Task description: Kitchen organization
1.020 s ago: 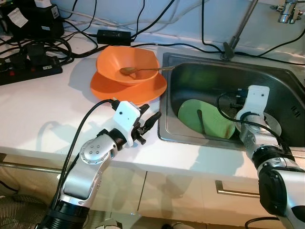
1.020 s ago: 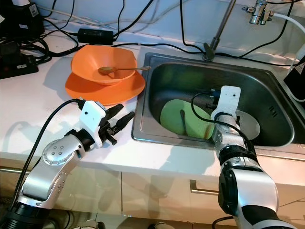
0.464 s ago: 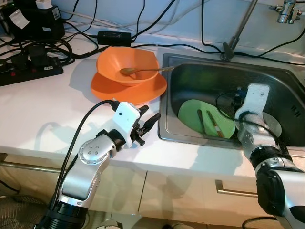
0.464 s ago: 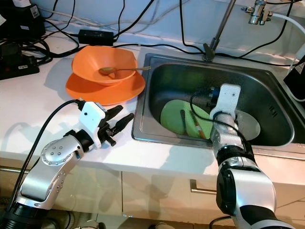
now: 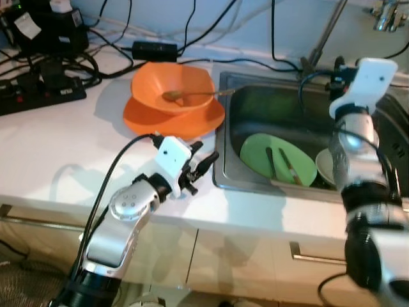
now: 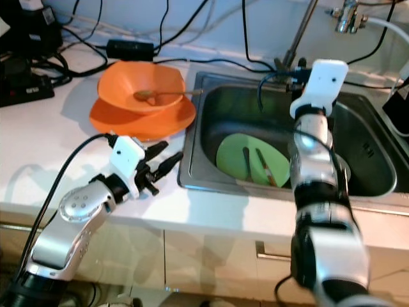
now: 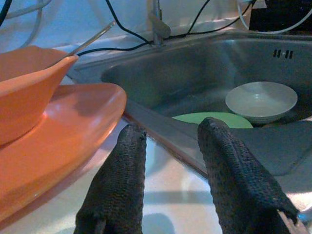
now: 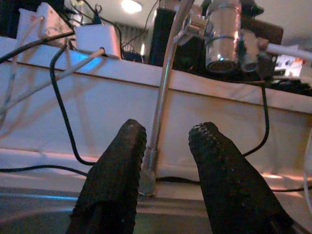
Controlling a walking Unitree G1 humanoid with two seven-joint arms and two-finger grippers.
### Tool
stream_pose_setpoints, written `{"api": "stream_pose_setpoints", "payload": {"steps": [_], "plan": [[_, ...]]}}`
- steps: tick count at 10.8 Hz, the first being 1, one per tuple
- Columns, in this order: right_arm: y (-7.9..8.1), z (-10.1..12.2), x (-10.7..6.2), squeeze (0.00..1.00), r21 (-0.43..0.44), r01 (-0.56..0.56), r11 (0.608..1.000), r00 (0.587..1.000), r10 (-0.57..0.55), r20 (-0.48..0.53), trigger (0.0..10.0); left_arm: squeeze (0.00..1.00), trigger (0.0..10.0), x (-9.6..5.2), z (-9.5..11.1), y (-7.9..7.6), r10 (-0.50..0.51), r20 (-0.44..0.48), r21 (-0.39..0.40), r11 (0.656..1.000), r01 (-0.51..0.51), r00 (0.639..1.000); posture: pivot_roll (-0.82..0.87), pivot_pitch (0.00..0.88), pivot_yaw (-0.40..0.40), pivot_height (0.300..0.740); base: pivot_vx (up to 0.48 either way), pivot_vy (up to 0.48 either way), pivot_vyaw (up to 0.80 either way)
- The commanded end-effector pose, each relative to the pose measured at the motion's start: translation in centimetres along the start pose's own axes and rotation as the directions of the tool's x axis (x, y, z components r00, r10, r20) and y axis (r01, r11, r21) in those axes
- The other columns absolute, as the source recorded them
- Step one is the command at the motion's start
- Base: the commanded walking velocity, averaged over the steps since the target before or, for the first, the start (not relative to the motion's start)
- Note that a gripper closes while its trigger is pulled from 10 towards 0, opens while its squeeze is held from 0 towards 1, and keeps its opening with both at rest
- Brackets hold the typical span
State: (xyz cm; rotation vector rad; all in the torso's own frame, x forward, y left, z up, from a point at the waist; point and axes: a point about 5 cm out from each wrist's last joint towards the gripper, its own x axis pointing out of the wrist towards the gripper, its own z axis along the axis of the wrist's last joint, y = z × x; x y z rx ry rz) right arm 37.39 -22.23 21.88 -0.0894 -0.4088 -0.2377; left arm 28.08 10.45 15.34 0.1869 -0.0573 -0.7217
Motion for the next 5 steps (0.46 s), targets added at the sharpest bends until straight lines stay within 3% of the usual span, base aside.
{"api": "stream_pose_setpoints", "payload": {"steps": [1, 4, 5], "plan": [[-0.2, 0.1, -0.5, 0.00, -0.005, 0.003, 1.000, 1.000, -0.003, 0.011, 10.0, 0.00, 10.0, 0.3, 0.3, -0.2, -0.012, 0.003, 0.010, 1.000, 0.012, 1.000, 0.02, 0.052, -0.086, 0.740, 0.000, 0.000, 0.00], [0.1, -1.1, -5.3, 0.00, 0.020, -0.003, 1.000, 1.000, 0.003, -0.005, 10.0, 0.00, 10.0, 0.3, 0.3, -0.1, -0.004, 0.008, 0.014, 1.000, 0.004, 1.000, 0.01, 0.064, -0.078, 0.740, 0.000, 0.000, 0.00], [0.5, -1.1, -6.0, 0.00, 0.028, -0.022, 0.999, 1.000, 0.022, -0.006, 10.0, 0.00, 10.0, 0.3, 0.3, -0.1, -0.002, 0.009, 0.016, 1.000, 0.002, 1.000, 0.01, 0.065, -0.076, 0.740, 0.000, 0.000, 0.00]]}}
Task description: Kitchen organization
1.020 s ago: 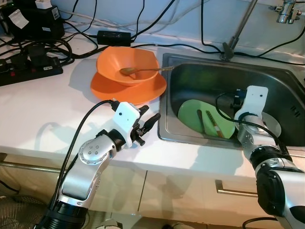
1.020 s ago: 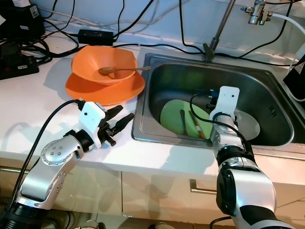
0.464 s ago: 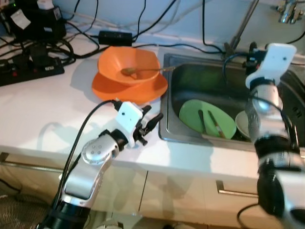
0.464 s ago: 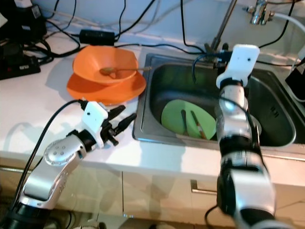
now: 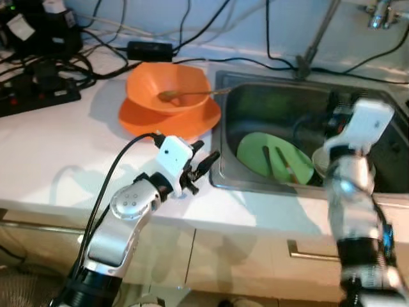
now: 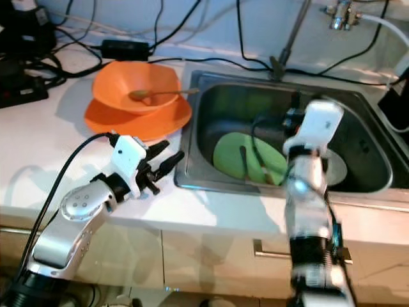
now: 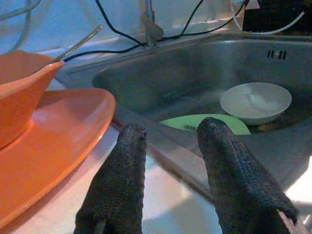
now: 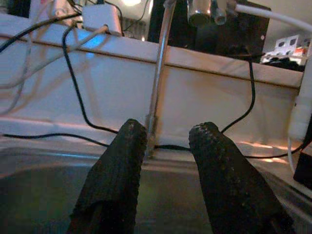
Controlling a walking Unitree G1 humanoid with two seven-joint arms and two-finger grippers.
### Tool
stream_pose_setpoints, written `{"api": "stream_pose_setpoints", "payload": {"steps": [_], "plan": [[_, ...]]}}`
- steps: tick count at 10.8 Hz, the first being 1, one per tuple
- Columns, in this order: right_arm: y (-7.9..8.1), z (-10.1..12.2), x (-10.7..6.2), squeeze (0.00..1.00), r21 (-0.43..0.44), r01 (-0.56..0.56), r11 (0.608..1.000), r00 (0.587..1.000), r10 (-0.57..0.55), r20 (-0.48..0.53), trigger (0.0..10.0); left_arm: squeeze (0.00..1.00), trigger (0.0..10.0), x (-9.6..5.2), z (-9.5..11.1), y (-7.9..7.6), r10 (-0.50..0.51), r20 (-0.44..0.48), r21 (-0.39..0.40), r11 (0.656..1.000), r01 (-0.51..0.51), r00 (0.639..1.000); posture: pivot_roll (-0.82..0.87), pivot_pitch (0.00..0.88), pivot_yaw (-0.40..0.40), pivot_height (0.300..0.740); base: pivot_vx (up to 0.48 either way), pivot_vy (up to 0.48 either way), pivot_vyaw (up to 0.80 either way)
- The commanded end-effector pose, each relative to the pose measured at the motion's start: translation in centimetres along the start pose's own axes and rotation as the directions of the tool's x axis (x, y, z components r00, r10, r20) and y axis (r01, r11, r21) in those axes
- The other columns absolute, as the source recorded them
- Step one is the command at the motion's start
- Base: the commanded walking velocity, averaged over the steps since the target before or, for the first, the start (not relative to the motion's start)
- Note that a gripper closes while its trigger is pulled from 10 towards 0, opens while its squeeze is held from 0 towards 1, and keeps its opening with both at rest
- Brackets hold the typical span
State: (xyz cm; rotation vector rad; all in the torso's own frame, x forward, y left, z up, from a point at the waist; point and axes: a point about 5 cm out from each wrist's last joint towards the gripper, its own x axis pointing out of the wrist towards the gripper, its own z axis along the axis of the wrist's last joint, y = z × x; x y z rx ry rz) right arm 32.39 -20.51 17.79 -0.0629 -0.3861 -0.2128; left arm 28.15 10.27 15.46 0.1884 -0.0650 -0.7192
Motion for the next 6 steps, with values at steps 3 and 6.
{"api": "stream_pose_setpoints", "payload": {"steps": [3, 6], "plan": [[1.2, -0.3, -2.6, 0.00, 0.022, -0.066, 0.998, 0.997, 0.067, -0.044, 10.0, 0.00, 10.0, 0.1, 0.2, 0.4, 0.015, 0.007, 0.028, 0.999, -0.015, 1.000, 0.01, 0.067, -0.072, 0.740, 0.000, 0.000, 0.00], [3.1, -1.6, -4.2, 0.00, 0.065, -0.082, 0.994, 0.989, 0.089, -0.114, 10.0, 0.00, 10.0, 0.5, 1.5, 0.7, 0.007, 0.035, 0.163, 0.987, -0.013, 0.999, 0.01, 0.067, -0.067, 0.740, 0.000, 0.000, 0.00]]}}
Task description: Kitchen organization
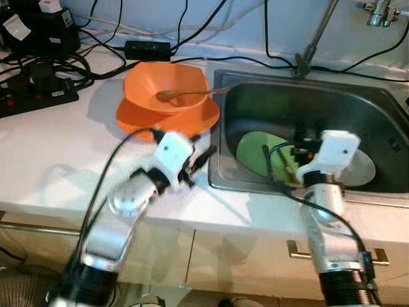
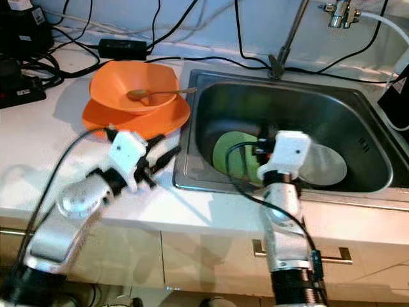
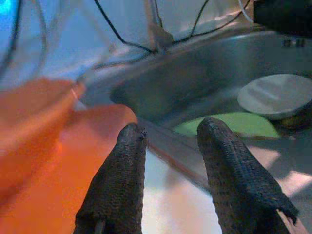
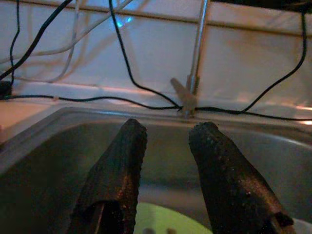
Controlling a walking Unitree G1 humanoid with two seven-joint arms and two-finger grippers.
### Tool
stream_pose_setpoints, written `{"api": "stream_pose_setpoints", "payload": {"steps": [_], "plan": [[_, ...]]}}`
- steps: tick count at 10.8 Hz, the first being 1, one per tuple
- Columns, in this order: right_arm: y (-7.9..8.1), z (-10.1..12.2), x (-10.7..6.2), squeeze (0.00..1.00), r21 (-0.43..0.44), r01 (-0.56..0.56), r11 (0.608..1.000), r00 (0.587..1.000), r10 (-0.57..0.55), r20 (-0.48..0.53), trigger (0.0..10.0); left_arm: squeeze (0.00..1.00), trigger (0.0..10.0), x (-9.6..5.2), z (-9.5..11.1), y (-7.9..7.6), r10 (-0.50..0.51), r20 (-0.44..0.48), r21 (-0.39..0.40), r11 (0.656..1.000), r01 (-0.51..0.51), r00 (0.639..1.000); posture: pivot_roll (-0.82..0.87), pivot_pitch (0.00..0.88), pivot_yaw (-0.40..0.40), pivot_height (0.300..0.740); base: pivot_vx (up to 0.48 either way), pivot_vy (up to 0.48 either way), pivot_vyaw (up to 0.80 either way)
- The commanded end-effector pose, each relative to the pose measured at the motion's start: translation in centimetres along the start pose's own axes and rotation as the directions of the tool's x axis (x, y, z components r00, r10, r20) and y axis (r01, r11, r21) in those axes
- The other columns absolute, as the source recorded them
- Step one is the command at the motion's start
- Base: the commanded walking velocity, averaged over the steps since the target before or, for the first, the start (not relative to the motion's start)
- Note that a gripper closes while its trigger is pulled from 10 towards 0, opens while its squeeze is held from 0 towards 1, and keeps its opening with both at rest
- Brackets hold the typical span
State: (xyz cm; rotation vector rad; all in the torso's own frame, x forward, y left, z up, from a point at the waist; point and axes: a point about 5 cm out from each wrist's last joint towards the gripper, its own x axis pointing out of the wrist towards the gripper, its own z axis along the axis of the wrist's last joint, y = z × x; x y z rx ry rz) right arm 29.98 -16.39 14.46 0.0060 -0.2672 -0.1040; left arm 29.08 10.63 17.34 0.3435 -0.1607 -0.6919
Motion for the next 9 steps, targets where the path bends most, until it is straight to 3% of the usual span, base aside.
{"api": "stream_pose_setpoints", "payload": {"steps": [1, 2, 3, 6, 9], "plan": [[0.0, 0.2, -0.1, 0.00, -0.004, 0.005, 1.000, 1.000, -0.005, -0.004, 10.0, 0.00, 10.0, 0.6, 0.8, 0.1, -0.005, 0.019, 0.069, 0.998, 0.004, 1.000, 0.01, 0.066, -0.066, 0.740, 0.000, 0.000, 0.00], [0.9, 0.1, -0.3, 0.00, 0.014, -0.005, 1.000, 1.000, 0.005, -0.014, 10.0, 0.00, 10.0, 1.9, 2.8, 1.0, -0.009, 0.055, 0.227, 0.974, -0.003, 0.998, 0.01, 0.062, -0.063, 0.740, 0.000, 0.000, 0.00], [1.2, -0.1, -0.4, 0.00, 0.022, -0.009, 1.000, 1.000, 0.010, -0.020, 10.0, 0.00, 10.0, 2.9, 3.8, 1.1, -0.026, 0.071, 0.300, 0.954, 0.004, 0.997, 0.01, 0.062, -0.063, 0.740, 0.000, 0.000, 0.00], [1.7, -0.1, -0.4, 0.00, 0.030, -0.013, 0.999, 1.000, 0.014, -0.026, 10.0, 0.00, 10.0, 6.0, 3.5, 0.4, -0.071, 0.034, 0.418, 0.907, 0.050, 0.997, -0.01, 0.048, -0.052, 0.740, 0.000, 0.000, 0.00], [1.5, -0.1, -0.6, 0.00, 0.032, 0.011, 0.999, 0.999, -0.010, -0.032, 10.0, 0.00, 10.0, 8.6, 3.8, 0.8, -0.007, -0.005, 0.590, 0.807, 0.009, 1.000, -0.02, 0.050, -0.048, 0.740, 0.000, 0.000, 0.00]]}}
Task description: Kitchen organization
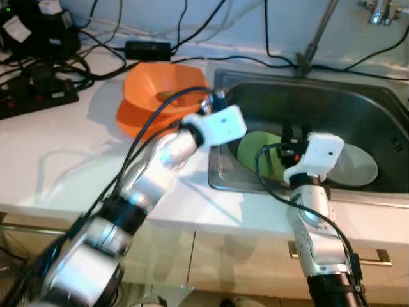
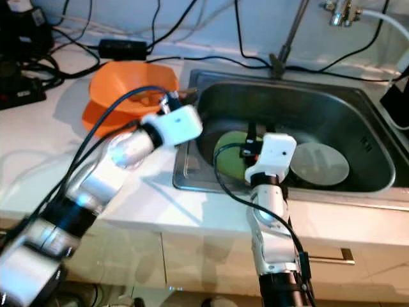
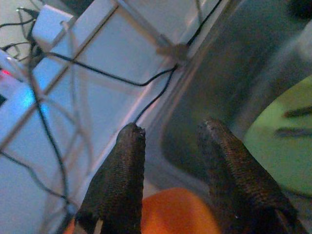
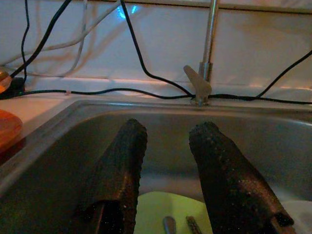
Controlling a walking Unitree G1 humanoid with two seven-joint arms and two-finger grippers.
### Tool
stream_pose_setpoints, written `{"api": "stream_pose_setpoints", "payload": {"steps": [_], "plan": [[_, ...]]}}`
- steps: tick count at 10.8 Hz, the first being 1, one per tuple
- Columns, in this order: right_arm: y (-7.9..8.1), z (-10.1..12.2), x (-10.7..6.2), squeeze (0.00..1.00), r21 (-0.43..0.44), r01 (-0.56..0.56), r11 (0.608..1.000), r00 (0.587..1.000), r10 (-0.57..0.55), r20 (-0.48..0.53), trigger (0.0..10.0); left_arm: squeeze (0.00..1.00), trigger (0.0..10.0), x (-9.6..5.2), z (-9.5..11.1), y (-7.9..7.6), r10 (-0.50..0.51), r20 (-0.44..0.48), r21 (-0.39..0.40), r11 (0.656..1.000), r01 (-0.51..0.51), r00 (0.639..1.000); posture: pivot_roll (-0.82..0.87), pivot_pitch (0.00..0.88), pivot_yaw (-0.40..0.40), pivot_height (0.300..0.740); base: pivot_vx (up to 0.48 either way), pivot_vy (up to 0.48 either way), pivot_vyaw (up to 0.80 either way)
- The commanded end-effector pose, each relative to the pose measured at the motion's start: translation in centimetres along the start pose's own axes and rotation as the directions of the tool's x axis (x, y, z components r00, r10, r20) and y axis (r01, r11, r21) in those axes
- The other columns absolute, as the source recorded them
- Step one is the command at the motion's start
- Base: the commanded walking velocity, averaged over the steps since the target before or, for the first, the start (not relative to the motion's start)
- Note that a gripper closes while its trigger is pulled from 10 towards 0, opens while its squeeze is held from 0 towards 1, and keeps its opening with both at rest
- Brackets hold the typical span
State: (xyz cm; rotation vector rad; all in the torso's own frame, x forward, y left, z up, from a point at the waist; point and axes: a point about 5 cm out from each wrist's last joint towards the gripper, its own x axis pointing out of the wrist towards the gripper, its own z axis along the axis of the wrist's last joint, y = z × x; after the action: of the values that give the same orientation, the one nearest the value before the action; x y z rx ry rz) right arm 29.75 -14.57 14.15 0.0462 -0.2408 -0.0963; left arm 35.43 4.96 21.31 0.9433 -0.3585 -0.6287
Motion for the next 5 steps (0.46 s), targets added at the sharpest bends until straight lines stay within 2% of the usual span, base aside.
{"api": "stream_pose_setpoints", "payload": {"steps": [1, 2, 3, 4, 5], "plan": [[-0.2, 0.1, -0.1, 0.00, -0.006, 0.009, 1.000, 1.000, -0.009, -0.003, 10.0, 0.00, 10.0, 0.8, 0.6, 0.4, 0.022, 0.008, 0.055, 0.998, -0.022, 1.000, -0.02, 0.050, -0.048, 0.740, 0.000, 0.000, 0.00], [-0.1, 0.2, -0.1, 0.00, -0.005, 0.008, 1.000, 1.000, -0.008, -0.002, 10.0, 0.00, 10.0, 1.3, 0.5, 1.0, 0.056, -0.005, 0.086, 0.995, -0.056, 0.998, -0.03, 0.053, -0.044, 0.740, 0.000, 0.000, 0.00], [0.0, 0.1, -0.1, 0.00, -0.004, 0.009, 1.000, 1.000, -0.009, -0.004, 10.0, 1.00, 10.0, 1.7, 0.3, 1.6, 0.098, -0.019, 0.079, 0.992, -0.096, 0.995, -0.03, 0.053, -0.044, 0.740, 0.000, 0.000, 0.00], [0.0, 0.1, -0.1, 0.00, -0.004, 0.010, 1.000, 1.000, -0.010, -0.006, 10.0, 1.00, 10.0, 2.0, 0.0, 2.0, 0.121, -0.037, 0.103, 0.988, -0.117, 0.992, -0.02, 0.056, -0.045, 0.740, 0.000, 0.000, 0.00], [0.1, 0.1, 0.0, 0.00, -0.003, 0.010, 1.000, 1.000, -0.010, -0.007, 10.0, 0.00, 10.0, 2.3, -0.2, 1.9, 0.104, -0.055, 0.142, 0.985, -0.095, 0.993, -0.02, 0.057, -0.046, 0.740, 0.000, 0.000, 0.00]]}}
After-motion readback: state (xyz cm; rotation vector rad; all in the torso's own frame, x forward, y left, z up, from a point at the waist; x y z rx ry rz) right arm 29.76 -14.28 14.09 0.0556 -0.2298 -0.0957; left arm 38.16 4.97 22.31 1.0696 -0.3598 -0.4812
